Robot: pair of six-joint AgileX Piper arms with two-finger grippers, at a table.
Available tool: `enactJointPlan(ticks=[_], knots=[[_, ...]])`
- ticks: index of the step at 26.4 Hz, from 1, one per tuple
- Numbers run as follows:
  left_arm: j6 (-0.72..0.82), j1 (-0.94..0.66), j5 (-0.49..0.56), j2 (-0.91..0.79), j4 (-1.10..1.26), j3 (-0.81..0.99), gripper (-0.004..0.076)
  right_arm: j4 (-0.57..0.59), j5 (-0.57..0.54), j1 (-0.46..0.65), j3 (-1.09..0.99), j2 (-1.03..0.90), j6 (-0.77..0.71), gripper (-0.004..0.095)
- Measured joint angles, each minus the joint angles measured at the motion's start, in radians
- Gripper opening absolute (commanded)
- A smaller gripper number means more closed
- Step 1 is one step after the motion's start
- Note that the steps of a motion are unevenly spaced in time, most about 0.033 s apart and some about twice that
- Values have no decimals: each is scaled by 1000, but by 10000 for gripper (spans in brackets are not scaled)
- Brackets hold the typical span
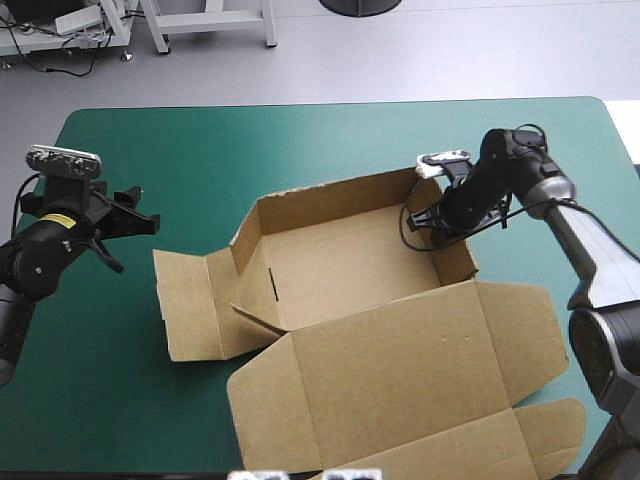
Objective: Fold the box
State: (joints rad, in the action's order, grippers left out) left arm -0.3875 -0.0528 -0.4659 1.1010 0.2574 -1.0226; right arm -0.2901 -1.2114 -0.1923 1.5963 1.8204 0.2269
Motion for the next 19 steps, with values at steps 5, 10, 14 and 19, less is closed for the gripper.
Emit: enactJointPlan(ticks=[5,10,14,19], knots=[[0,0,17,-16,47,0,350,-232,-8,218,31,-86,167,-25],[-23,-30,-21,-13,179,-1,350,-297,-9,290,32,-152,240,-25],[-141,-96,-101,24,339,-1,350,-349,-21,292,32,-170,292,-25],[-369,-214,-335,177,613,-1,350,-388,9,287,32,-171,314,-25]])
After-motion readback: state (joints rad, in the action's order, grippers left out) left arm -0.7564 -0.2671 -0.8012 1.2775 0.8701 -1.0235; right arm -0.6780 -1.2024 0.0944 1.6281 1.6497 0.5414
